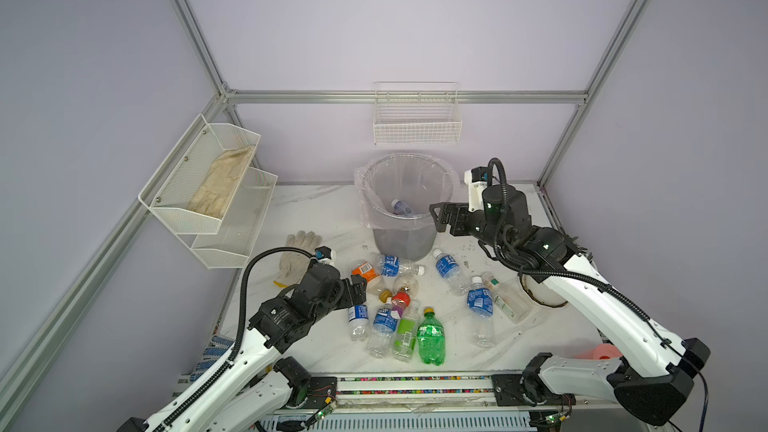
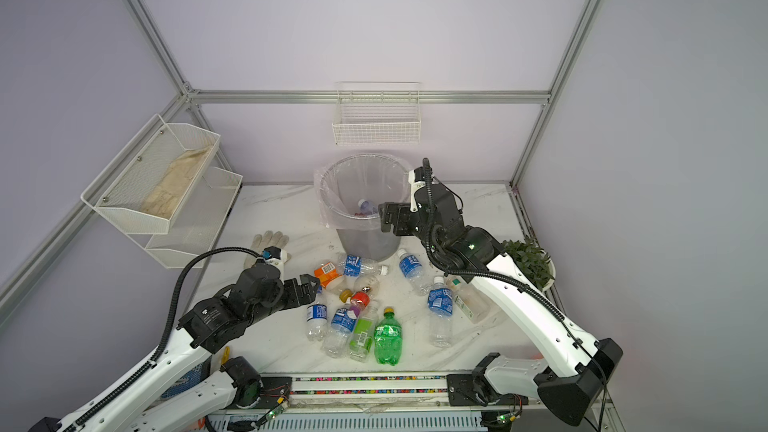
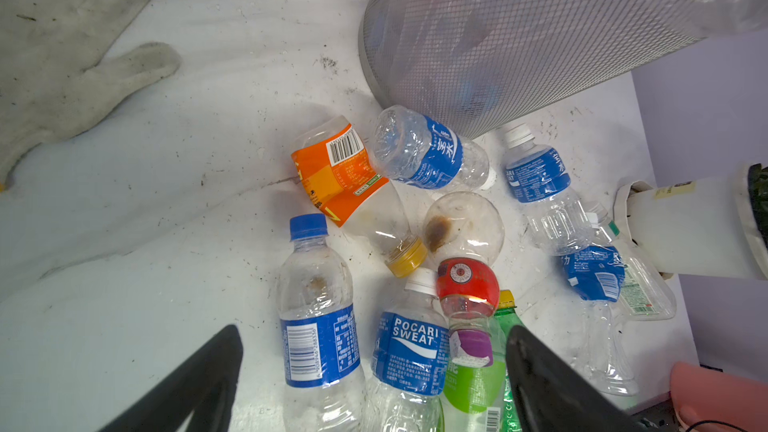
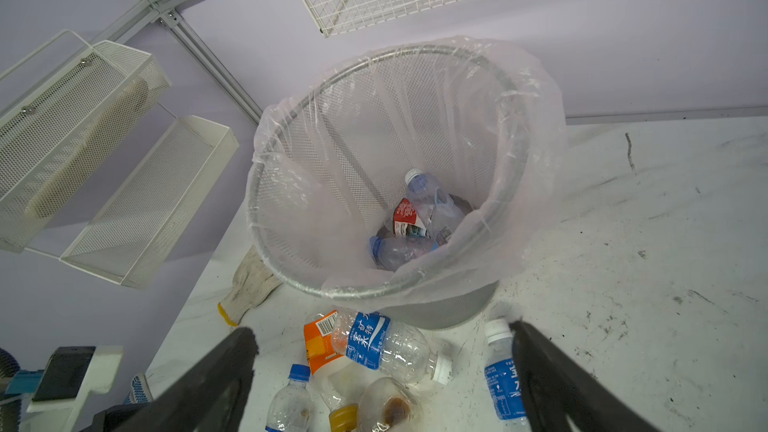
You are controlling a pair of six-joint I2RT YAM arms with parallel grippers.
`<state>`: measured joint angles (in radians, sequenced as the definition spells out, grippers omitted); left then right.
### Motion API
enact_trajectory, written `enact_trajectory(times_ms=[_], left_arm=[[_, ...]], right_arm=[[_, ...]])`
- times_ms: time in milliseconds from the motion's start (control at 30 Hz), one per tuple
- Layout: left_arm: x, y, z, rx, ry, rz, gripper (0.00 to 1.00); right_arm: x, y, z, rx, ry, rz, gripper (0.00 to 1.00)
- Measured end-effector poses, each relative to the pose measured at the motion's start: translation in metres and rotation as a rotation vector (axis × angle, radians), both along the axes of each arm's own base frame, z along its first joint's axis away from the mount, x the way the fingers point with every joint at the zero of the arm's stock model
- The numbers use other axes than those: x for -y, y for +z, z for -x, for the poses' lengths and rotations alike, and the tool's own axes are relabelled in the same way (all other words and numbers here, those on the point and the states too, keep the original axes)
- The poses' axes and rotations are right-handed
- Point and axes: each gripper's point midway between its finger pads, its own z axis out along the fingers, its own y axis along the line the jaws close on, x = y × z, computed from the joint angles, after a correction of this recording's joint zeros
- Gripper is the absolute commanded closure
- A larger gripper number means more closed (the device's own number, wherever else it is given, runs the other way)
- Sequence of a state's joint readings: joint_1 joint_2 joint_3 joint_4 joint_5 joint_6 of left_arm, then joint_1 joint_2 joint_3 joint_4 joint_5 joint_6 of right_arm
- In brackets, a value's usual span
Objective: Throw the plastic bottles in the bin
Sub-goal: 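Withdraw the right gripper from the bin while the left gripper lowers toward the pile, then close the left gripper around the blue-capped clear water bottle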
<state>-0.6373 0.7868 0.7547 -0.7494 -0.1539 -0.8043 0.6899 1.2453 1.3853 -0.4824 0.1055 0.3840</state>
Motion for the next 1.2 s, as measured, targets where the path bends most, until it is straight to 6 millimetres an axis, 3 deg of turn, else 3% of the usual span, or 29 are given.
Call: enact_trajectory(times_ms=[600, 1200], left_arm=[[0.005, -0.065, 0.011, -0.193, 0.017, -0.021, 0.04], [0.013, -0.101, 0.012, -0.271, 0.014, -0.03, 0.07]], right_arm=[[0.01, -0.032, 0.01, -0.057, -0.023, 0.016, 0.03], [0.015, -0.044, 0.015, -0.083, -0.036, 0.01, 0.03]])
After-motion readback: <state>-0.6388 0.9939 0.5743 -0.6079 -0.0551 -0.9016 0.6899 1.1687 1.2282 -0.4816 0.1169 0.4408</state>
